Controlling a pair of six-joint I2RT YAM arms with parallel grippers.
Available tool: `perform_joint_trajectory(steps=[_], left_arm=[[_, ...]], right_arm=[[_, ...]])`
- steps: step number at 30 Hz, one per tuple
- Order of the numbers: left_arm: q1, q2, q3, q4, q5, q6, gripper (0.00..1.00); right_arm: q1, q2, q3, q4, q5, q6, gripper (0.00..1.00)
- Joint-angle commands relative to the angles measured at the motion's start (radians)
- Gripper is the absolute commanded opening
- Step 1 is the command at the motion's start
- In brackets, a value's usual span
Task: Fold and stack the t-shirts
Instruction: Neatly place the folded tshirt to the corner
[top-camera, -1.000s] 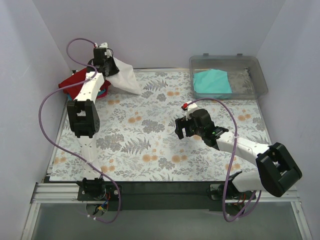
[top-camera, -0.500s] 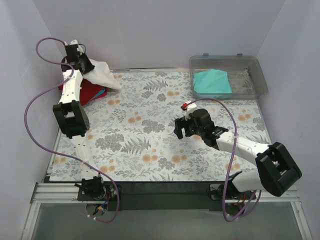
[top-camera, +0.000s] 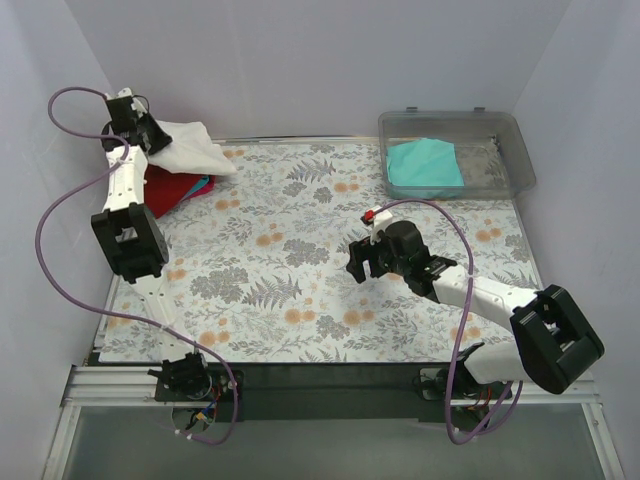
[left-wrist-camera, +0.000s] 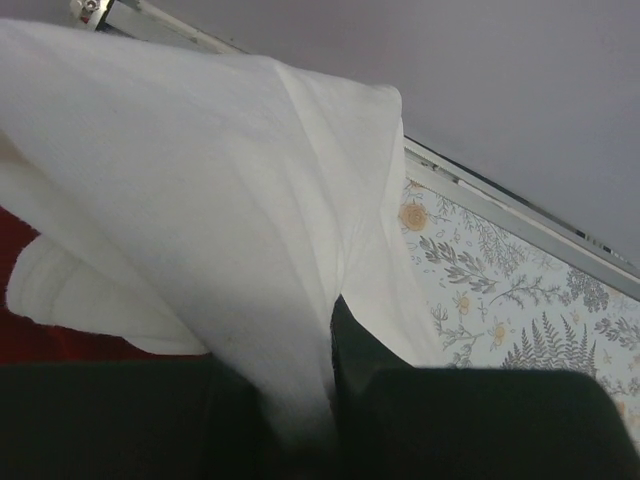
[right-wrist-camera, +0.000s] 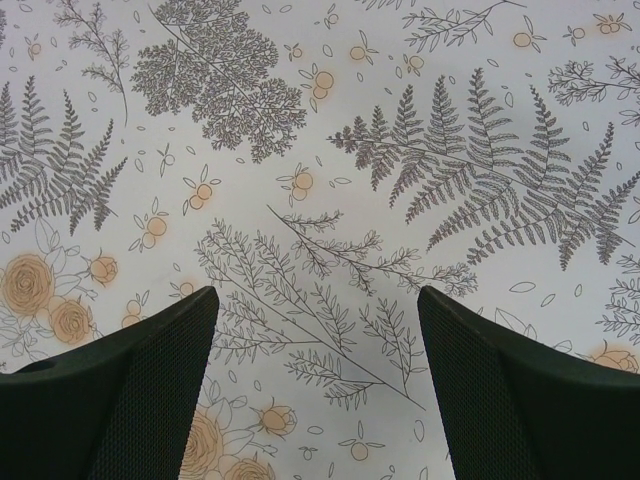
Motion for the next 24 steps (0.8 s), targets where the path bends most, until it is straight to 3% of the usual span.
perform_joint_trajectory(steps=[1, 10, 24], left_arm=[[0.038, -0.149, -0.021, 0.069, 0.013, -0.017, 0.00], [0.096, -0.148, -0.083, 0.057, -0.041, -0.003, 0.00], [0.124, -0.062, -0.175, 0.027, -0.234, 0.034, 0.00]], right_arm=[[0.004, -0.030, -0.001, 0.048, -0.025, -0.008, 0.73], [0.004, -0.045, -0.017, 0.060, -0.042, -0.006, 0.73], [0.005, -0.073, -0.028, 0.065, -0.069, -0.005, 0.73]])
